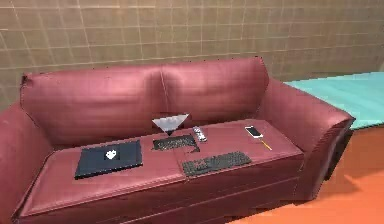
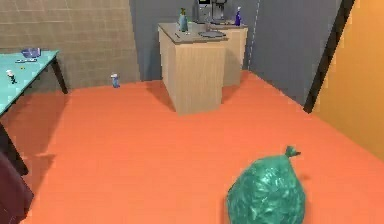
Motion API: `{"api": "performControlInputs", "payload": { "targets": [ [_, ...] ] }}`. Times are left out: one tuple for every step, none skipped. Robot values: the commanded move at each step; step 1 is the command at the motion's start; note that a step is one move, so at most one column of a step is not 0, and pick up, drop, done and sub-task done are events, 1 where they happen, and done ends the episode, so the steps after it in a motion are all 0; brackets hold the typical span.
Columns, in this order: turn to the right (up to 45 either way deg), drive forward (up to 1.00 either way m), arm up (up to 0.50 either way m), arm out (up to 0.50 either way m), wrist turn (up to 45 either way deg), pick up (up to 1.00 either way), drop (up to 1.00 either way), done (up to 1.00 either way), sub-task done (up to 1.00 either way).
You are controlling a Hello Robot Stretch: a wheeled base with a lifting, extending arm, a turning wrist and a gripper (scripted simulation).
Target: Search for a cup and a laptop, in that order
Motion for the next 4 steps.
{"api": "performControlInputs", "payload": {
  "targets": [
    [45.0,0.0,0.0,0.0,0.0,0.0,0.0,0.0,0.0],
    [24.0,0.0,0.0,0.0,0.0,0.0,0.0,0.0,0.0],
    [0.0,1.0,0.0,0.0,0.0,0.0,0.0,0.0,0.0],
    [9.0,0.0,0.0,0.0,0.0,0.0,0.0,0.0,0.0]
  ]
}}
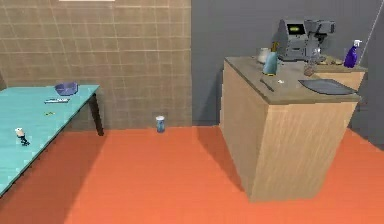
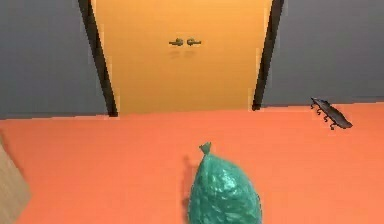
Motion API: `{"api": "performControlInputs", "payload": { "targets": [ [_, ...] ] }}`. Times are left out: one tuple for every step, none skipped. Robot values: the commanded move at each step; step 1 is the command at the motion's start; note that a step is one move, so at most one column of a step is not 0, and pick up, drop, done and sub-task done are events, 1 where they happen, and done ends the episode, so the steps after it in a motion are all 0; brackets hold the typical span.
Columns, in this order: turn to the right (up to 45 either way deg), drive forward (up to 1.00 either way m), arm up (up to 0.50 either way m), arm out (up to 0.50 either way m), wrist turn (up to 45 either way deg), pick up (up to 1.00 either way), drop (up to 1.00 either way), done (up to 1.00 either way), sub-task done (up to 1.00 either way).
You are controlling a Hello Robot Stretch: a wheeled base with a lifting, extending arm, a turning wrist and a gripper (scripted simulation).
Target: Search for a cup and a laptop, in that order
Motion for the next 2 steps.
{"api": "performControlInputs", "payload": {
  "targets": [
    [0.0,0.2,0.0,0.0,0.0,0.0,0.0,0.0,0.0],
    [18.0,0.0,0.0,0.0,0.0,0.0,0.0,0.0,0.0]
  ]
}}
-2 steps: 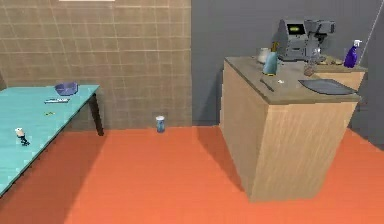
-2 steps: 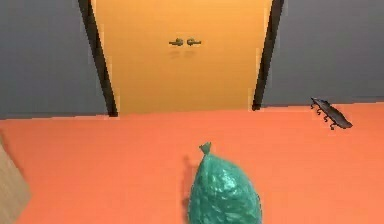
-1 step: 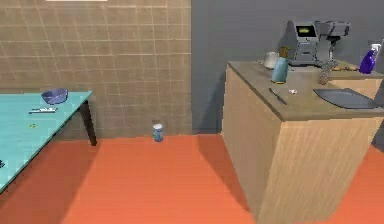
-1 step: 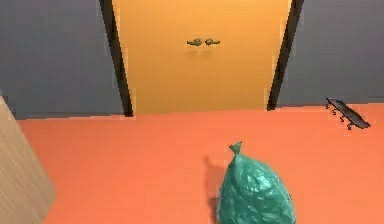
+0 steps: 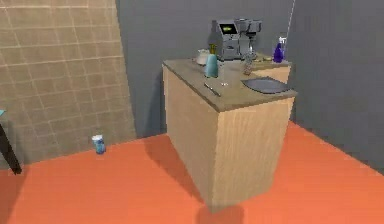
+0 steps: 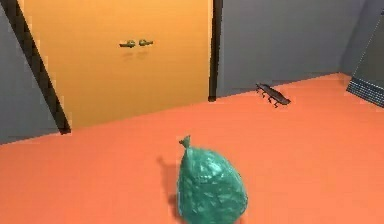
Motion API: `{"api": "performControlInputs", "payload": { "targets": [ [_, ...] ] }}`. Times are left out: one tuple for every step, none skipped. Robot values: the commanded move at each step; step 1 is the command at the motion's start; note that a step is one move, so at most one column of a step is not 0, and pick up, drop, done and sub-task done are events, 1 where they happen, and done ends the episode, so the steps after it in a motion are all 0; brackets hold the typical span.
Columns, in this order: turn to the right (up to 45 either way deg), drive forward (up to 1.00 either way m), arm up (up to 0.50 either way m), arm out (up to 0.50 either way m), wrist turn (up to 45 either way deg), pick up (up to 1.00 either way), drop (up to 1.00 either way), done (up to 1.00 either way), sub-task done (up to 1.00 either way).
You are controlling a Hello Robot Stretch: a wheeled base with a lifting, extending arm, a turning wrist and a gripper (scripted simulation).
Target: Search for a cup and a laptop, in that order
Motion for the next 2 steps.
{"api": "performControlInputs", "payload": {
  "targets": [
    [0.0,0.35,0.0,0.0,0.0,0.0,0.0,0.0,0.0],
    [45.0,0.0,0.0,0.0,0.0,0.0,0.0,0.0,0.0]
  ]
}}
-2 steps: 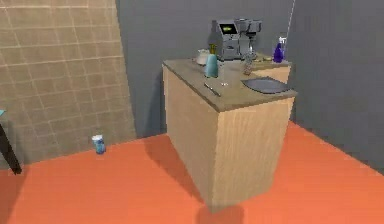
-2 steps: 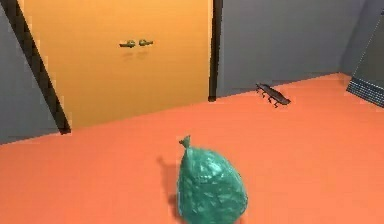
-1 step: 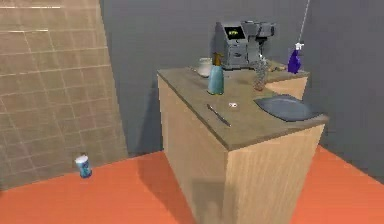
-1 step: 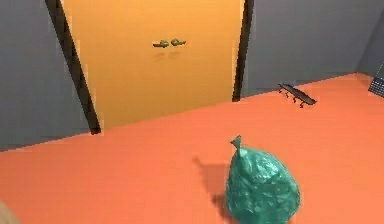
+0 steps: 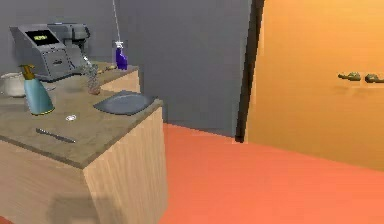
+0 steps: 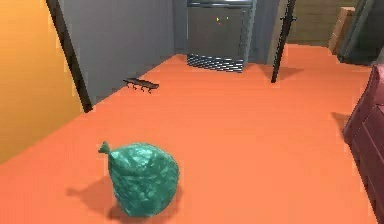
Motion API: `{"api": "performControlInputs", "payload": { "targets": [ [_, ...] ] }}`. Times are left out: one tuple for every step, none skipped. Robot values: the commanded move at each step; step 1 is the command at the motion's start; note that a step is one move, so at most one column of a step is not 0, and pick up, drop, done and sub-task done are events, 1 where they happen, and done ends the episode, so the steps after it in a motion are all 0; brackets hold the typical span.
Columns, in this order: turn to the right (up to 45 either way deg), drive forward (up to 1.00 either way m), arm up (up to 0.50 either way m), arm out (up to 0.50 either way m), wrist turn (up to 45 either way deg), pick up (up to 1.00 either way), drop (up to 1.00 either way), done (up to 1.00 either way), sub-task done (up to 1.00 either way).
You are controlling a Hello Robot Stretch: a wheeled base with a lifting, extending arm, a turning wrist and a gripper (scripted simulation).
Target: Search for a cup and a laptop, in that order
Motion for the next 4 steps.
{"api": "performControlInputs", "payload": {
  "targets": [
    [18.0,0.0,0.0,0.0,0.0,0.0,0.0,0.0,0.0],
    [0.0,1.0,0.0,0.0,0.0,0.0,0.0,0.0,0.0],
    [36.0,0.0,0.0,0.0,0.0,0.0,0.0,0.0,0.0],
    [0.0,0.05,0.0,0.0,0.0,0.0,0.0,0.0,0.0]
  ]
}}
